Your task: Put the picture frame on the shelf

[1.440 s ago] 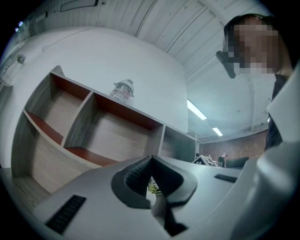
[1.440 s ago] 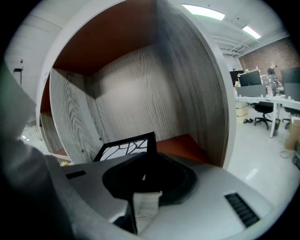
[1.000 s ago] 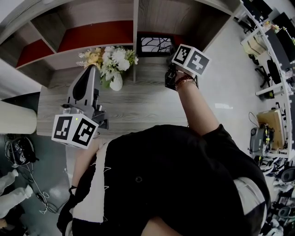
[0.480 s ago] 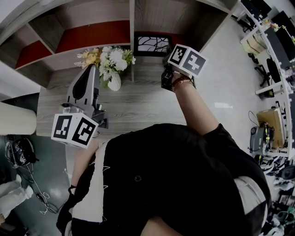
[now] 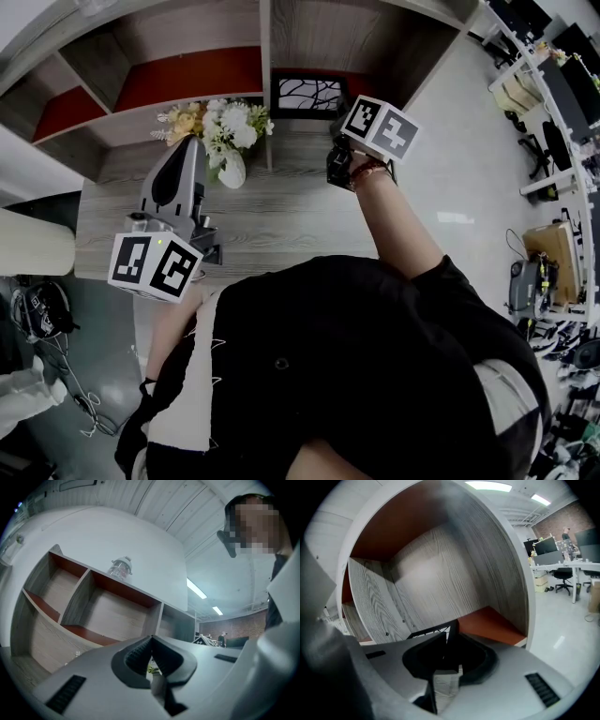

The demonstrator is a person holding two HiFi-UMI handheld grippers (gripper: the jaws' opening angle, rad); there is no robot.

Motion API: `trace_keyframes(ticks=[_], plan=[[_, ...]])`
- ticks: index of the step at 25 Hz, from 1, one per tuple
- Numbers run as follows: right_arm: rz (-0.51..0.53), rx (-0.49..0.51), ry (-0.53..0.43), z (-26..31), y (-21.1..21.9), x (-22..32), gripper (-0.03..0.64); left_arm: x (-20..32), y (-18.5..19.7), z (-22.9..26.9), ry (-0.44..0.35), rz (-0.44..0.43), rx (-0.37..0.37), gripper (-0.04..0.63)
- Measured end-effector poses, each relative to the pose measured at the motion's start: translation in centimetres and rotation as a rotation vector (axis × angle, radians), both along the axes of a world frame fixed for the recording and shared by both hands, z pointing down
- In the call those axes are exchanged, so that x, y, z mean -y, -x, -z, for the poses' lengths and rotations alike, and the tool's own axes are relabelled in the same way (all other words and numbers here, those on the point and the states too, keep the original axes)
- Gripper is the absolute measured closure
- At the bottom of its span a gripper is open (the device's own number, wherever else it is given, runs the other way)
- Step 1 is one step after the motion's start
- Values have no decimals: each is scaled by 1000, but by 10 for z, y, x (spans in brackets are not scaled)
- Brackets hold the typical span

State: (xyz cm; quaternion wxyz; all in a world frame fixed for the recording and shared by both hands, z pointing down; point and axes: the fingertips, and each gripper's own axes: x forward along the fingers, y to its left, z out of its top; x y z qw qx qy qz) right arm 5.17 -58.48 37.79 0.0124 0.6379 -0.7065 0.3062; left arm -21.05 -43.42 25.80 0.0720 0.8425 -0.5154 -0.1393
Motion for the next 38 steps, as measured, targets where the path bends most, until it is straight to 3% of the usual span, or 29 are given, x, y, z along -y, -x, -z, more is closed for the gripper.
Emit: trace_keyframes(ticks=[7, 14, 38], plan=[[13, -38, -10, 1, 2, 1, 535, -1, -3, 1, -2, 0, 8, 584], [120, -160, -8, -1, 10, 2, 535, -3, -6, 0, 0, 0, 9, 584], [135, -147, -62, 7, 4, 3, 522, -17, 2, -8, 27, 12, 23, 584]])
